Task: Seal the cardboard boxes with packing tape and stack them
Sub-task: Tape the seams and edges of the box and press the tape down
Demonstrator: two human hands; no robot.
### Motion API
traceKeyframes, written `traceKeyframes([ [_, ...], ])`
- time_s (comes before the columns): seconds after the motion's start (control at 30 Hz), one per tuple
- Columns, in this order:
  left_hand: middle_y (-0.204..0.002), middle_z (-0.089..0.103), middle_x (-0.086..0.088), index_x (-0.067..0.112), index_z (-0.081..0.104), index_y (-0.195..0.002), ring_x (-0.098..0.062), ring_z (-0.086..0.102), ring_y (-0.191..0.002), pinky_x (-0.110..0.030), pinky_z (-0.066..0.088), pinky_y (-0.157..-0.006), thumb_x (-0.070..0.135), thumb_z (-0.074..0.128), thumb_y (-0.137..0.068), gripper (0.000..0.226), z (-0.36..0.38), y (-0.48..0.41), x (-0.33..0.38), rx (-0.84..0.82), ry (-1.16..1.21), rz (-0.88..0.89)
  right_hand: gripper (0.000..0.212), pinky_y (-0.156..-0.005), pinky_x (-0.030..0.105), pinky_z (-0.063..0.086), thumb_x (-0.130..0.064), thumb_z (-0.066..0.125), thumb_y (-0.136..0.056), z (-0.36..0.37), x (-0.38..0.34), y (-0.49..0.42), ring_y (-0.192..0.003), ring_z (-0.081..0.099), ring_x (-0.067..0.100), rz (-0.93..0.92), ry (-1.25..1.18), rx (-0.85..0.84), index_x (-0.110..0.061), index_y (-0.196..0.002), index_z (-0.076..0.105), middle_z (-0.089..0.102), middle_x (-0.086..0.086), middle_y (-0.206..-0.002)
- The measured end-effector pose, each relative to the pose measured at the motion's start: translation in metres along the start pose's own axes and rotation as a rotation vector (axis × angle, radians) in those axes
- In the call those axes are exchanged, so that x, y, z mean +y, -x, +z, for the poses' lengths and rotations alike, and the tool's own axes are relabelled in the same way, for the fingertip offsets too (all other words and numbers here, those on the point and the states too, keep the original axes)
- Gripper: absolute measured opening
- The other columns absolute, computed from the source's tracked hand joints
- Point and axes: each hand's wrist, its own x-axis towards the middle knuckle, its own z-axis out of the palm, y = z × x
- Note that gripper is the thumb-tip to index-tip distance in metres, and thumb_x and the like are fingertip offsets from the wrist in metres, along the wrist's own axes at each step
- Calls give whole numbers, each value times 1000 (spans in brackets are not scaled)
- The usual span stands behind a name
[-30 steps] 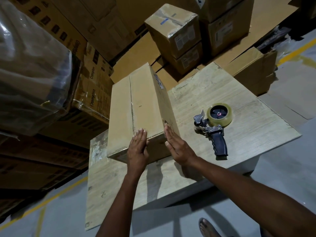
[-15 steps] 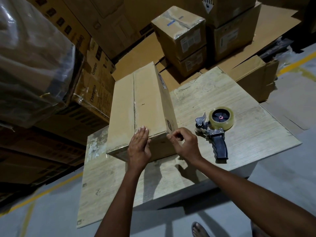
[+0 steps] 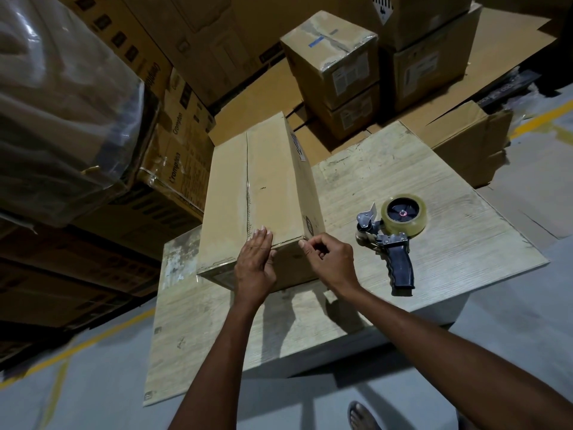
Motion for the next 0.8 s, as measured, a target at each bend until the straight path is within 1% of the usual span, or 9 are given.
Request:
traceKeyframes([
  [0.13,-154,48,-4,16,51,-148,-14,39,-145,-38,33,-119,14,57,-93,55,-4,-1,0,-32,-1,14,9,-64,11,49,-19,74,-95,4,2,4,-73,64,1,-58,29,25,-13,-90,71,66,-11,-78],
  [0.2,-154,48,-4,16,50,-149,-16,40,-146,-40,34,-119,8,63,-95,56,-6,-2,-4,-55,16,39,5,-68,13,51,-17,73,-95,4,5,4,-75,63,-2,-117,82,26,-13,-92,71,67,-9,-82],
  [0.27,-154,48,-5,16,51,-149,-19,42,-146,-43,36,-119,0,67,-92,61,-7,-5,-9,-75,39,61,5,-69,20,54,-17,72,-95,4,8,3,-77,62,1,-178,137,38,-13,-92,70,67,-5,-84],
  [0.33,-155,47,-5,16,51,-149,-19,42,-146,-46,38,-119,-8,69,-88,68,-8,-6,-13,-81,44,76,7,-69,27,56,-18,69,-95,7,11,3,-77,62,10,-225,210,65,-12,-92,68,66,-2,-84],
  [0.43,-154,48,-7,13,52,-148,-21,42,-145,-48,40,-117,-15,69,-82,74,-6,-4,-11,-53,24,92,8,-66,30,53,-16,67,-96,15,13,5,-76,58,14,-305,332,143,-10,-90,67,63,2,-83],
  [0.5,-154,48,-8,13,51,-148,-22,43,-145,-47,40,-117,-15,69,-82,75,-6,-2,-9,-40,15,95,4,-68,29,52,-9,70,-95,20,16,9,-78,58,17,-358,370,174,-7,-92,68,64,5,-85],
  [0.63,-156,45,-6,14,49,-150,-19,39,-147,-44,36,-119,-11,68,-86,71,-10,-4,-10,-82,28,103,11,-67,34,56,-7,78,-91,26,23,10,-80,62,22,-344,361,175,-5,-96,69,65,8,-89],
  [0.7,-157,42,-4,15,47,-151,-16,36,-148,-42,34,-121,-8,67,-90,69,-14,-4,-10,-105,35,107,9,-66,35,57,-10,77,-92,29,24,12,-80,63,22,-347,334,185,-5,-95,70,66,8,-89],
  [0.8,-157,42,-3,17,44,-152,-15,35,-149,-39,32,-122,-7,66,-91,69,-17,-6,-10,-131,45,119,9,-68,33,58,-13,76,-93,32,18,14,-79,65,20,-336,259,239,-5,-94,74,69,7,-91],
])
